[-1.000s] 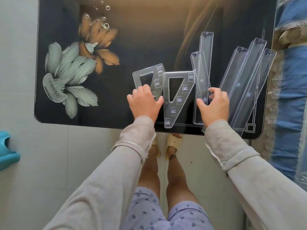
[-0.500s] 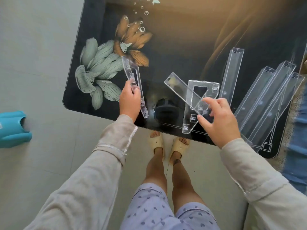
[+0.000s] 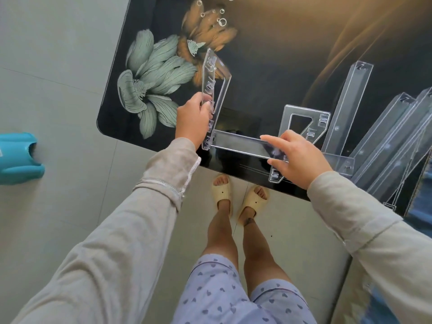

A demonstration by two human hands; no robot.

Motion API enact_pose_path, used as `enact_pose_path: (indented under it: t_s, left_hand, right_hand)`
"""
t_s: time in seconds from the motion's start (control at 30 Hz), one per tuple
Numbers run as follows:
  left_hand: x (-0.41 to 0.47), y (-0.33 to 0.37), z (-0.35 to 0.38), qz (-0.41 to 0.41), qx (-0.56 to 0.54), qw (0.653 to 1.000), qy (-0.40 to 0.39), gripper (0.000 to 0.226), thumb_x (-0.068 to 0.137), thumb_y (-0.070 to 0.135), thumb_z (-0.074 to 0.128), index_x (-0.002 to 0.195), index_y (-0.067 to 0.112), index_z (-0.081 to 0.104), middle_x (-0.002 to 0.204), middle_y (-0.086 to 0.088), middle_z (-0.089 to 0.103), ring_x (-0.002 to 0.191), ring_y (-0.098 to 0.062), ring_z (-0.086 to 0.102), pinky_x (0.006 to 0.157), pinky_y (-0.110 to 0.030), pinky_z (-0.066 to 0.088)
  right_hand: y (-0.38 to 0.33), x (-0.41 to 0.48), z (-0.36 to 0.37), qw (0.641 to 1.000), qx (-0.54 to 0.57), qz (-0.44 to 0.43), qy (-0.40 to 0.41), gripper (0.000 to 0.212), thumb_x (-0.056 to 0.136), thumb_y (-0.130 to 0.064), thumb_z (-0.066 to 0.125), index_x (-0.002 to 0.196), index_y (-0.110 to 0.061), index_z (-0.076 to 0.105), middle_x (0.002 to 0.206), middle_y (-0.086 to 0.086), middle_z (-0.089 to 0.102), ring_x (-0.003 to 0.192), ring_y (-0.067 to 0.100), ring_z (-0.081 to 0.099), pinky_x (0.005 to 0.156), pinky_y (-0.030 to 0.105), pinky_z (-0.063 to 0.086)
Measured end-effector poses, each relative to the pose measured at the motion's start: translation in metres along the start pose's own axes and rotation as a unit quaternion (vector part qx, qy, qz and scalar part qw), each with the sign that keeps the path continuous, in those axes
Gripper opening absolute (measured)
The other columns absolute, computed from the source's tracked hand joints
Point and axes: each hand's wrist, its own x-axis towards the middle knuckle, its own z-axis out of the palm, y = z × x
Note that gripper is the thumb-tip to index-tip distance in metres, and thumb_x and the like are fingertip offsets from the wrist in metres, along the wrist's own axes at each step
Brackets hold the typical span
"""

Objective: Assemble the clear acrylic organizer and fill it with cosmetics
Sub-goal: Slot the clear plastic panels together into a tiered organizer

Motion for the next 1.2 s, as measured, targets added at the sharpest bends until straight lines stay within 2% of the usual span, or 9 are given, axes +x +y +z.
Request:
enact_pose_path:
  t_s: [0.07,0.2,0.4,0.53,0.67,0.77,0.93,1.03,1.2]
  left_hand:
    - [0.000,0.000,0.002,0.003,0.006,1.000,0.009,0.023,0.095,0.011,0.040,0.108,0.006,0.059,0.089,-0.005,0.061,0.086,-0.023,0.066,0.078,-0.042,0.059]
    - [0.000,0.001,0.003,0.012,0.021,0.999,0.023,0.022,0.096,0.011,0.040,0.104,0.005,0.059,0.089,-0.003,0.061,0.080,-0.017,0.064,0.078,-0.039,0.059]
    - [-0.001,0.001,0.006,0.010,0.026,0.999,0.042,0.021,0.096,0.012,0.040,0.101,0.002,0.058,0.096,-0.012,0.067,0.077,-0.017,0.064,0.075,-0.038,0.059]
    - [-0.002,0.001,0.007,0.012,0.023,0.999,0.043,0.020,0.096,0.011,0.040,0.098,0.003,0.058,0.089,-0.008,0.063,0.077,-0.016,0.063,0.072,-0.035,0.059]
    - [-0.003,0.002,0.005,0.011,0.025,0.999,0.044,0.016,0.096,0.011,0.040,0.087,0.014,0.053,0.085,-0.003,0.060,0.079,-0.018,0.063,0.075,-0.039,0.059]
    - [-0.003,0.004,0.003,0.006,0.028,0.998,0.050,0.016,0.096,0.011,0.040,0.088,0.013,0.054,0.085,-0.004,0.059,0.078,-0.018,0.063,0.075,-0.041,0.059]
    - [-0.002,0.007,-0.002,0.008,0.050,0.997,0.056,0.018,0.095,0.011,0.041,0.090,0.008,0.058,0.082,-0.005,0.059,0.084,-0.030,0.068,0.075,-0.045,0.058]
    - [-0.001,0.007,-0.006,0.008,0.053,0.998,0.043,0.020,0.095,0.012,0.041,0.096,0.003,0.059,0.085,-0.005,0.059,0.081,-0.026,0.066,0.076,-0.045,0.058]
    - [-0.002,0.008,-0.012,0.011,0.035,0.999,0.024,0.014,0.094,0.017,0.044,0.083,0.016,0.052,0.084,-0.005,0.061,0.075,-0.023,0.065,0.076,-0.045,0.059]
  right_hand:
    - [-0.003,0.002,0.003,1.000,-0.005,-0.015,-0.006,0.054,0.089,-0.028,0.056,0.139,-0.033,0.036,0.109,0.007,0.054,0.096,0.021,0.054,0.083,0.029,0.049]
    - [-0.004,0.004,0.006,0.999,-0.021,-0.028,-0.004,0.052,0.091,-0.028,0.054,0.139,-0.034,0.035,0.112,0.008,0.054,0.100,0.022,0.053,0.083,0.029,0.049]
    - [-0.003,0.000,0.008,0.999,-0.022,-0.050,-0.002,0.052,0.091,-0.029,0.053,0.140,-0.033,0.035,0.116,0.007,0.055,0.104,0.020,0.053,0.085,0.024,0.047]
    - [-0.005,-0.001,0.011,0.998,-0.036,-0.052,0.007,0.052,0.093,-0.028,0.050,0.141,-0.032,0.032,0.118,0.006,0.054,0.105,0.020,0.051,0.086,0.024,0.046]
    - [-0.006,0.000,0.012,0.998,-0.034,-0.047,0.004,0.052,0.093,-0.027,0.051,0.141,-0.032,0.033,0.117,0.007,0.054,0.104,0.020,0.050,0.086,0.025,0.045]
    - [-0.007,0.001,0.014,0.997,-0.054,-0.048,0.015,0.053,0.092,-0.025,0.052,0.141,-0.032,0.033,0.116,0.008,0.055,0.102,0.021,0.051,0.085,0.027,0.046]
    - [-0.014,0.006,0.020,0.994,-0.093,-0.058,0.018,0.055,0.093,-0.024,0.051,0.143,-0.030,0.029,0.122,0.007,0.060,0.105,0.026,0.053,0.087,0.034,0.047]
    - [-0.015,0.008,0.023,0.994,-0.093,-0.050,0.014,0.055,0.094,-0.020,0.050,0.143,-0.029,0.028,0.123,0.008,0.061,0.104,0.028,0.054,0.087,0.037,0.046]
    - [-0.020,0.009,0.029,0.994,-0.095,-0.042,0.018,0.056,0.094,-0.017,0.047,0.144,-0.030,0.025,0.121,0.008,0.060,0.103,0.028,0.055,0.083,0.035,0.044]
